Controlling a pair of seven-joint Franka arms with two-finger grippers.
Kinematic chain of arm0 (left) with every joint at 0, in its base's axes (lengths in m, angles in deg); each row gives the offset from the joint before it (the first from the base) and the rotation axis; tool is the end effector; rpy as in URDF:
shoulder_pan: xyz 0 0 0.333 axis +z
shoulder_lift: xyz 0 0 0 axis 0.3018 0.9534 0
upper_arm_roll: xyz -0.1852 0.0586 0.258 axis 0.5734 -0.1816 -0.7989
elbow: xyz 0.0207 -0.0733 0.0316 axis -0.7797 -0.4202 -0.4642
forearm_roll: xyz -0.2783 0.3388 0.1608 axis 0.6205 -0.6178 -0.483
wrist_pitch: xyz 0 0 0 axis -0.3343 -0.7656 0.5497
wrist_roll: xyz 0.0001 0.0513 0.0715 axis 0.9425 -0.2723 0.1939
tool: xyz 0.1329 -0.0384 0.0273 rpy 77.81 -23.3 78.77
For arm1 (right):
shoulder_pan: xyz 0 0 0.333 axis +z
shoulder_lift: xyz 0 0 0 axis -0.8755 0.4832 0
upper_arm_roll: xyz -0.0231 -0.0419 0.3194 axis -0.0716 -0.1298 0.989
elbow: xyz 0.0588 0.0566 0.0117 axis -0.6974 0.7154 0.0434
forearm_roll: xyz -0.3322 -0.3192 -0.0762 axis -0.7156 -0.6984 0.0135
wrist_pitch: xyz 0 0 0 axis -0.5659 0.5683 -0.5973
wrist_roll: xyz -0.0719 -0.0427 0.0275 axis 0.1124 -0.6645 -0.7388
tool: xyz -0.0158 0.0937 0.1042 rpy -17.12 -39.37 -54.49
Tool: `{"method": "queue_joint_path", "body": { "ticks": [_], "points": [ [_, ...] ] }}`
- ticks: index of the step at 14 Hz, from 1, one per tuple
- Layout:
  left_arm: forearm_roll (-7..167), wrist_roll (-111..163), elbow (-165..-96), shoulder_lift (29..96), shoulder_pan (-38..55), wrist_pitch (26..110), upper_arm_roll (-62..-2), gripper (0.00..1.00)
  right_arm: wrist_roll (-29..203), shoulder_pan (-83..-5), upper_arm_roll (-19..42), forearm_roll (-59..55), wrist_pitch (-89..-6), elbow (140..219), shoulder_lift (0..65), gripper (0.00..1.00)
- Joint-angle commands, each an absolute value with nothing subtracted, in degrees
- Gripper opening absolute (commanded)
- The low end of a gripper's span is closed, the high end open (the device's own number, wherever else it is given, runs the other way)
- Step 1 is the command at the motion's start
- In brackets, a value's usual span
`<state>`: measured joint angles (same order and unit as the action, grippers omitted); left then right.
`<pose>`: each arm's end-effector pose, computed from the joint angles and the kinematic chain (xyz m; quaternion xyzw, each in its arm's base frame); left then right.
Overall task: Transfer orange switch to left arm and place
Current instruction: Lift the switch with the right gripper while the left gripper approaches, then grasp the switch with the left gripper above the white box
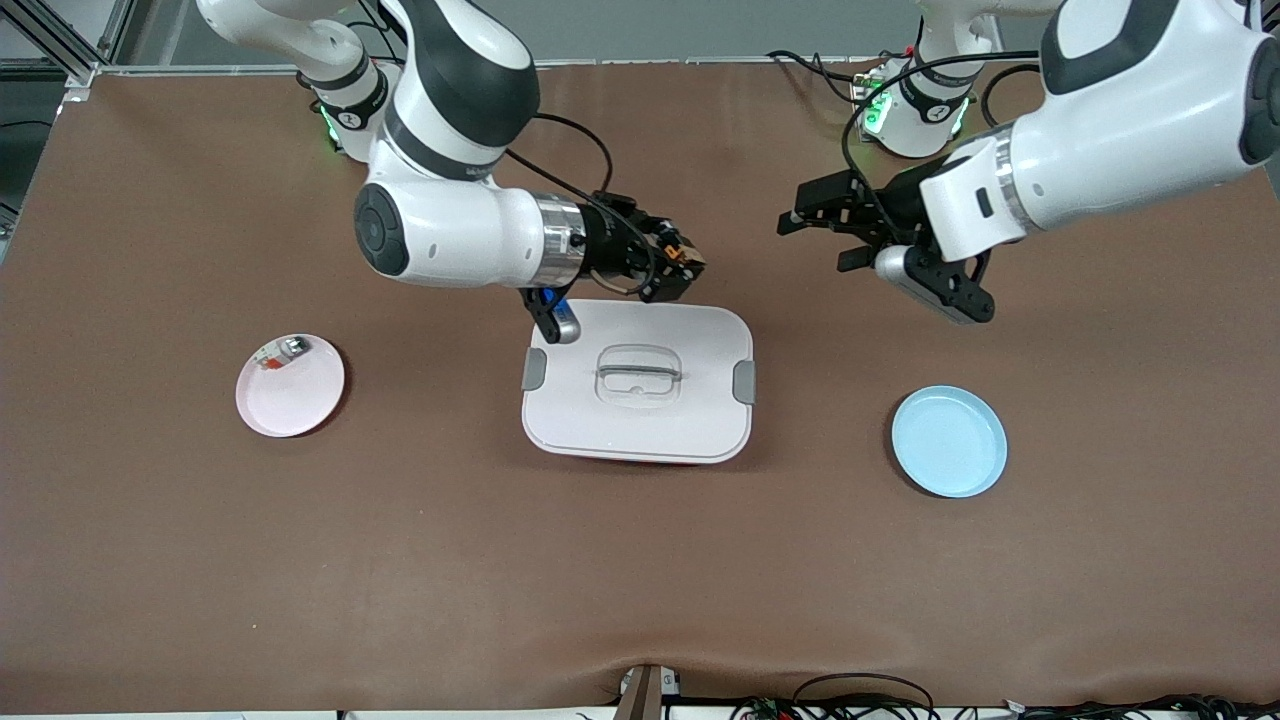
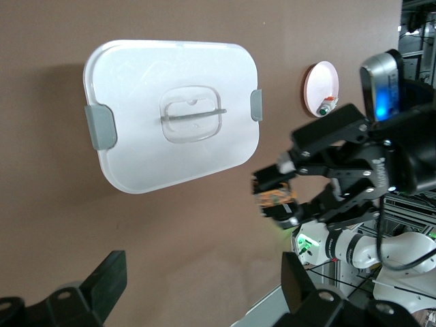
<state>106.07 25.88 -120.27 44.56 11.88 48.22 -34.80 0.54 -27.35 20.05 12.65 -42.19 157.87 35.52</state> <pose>0.6107 -0.3088 0.5613 0.9442 -0.0893 -0.0699 0.3094 0.5966 0.5365 0.4637 -0.7752 0.4613 0.3421 0.2629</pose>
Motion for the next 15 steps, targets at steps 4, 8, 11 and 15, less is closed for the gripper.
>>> {"method": "queue_joint_path", "body": {
  "ticks": [4, 8, 11, 15],
  "points": [
    [105.0, 21.77, -128.2, 38.83, 10.8, 55.12, -33.81, 0.9, -4.87, -22.96, 19.48, 19.97, -53.39, 155.6, 39.19, 0.32],
    [105.18, 18.98, -131.56, 37.33, 11.24, 57.59, -33.9, 0.8, -5.13, -22.61, 19.48, 23.41, -54.02, 155.25, 39.99, 0.32],
    [105.0, 12.03, -132.26, 37.41, 10.72, 60.75, -33.81, 0.73, -5.22, -22.52, 19.48, 23.41, -54.02, 155.25, 40.08, 0.32],
    [105.09, 11.31, -136.39, 37.24, 10.8, 69.09, -31.62, 0.71, -5.22, -22.44, 19.48, 23.41, -54.02, 155.16, 40.08, 0.32]
  ]
}}
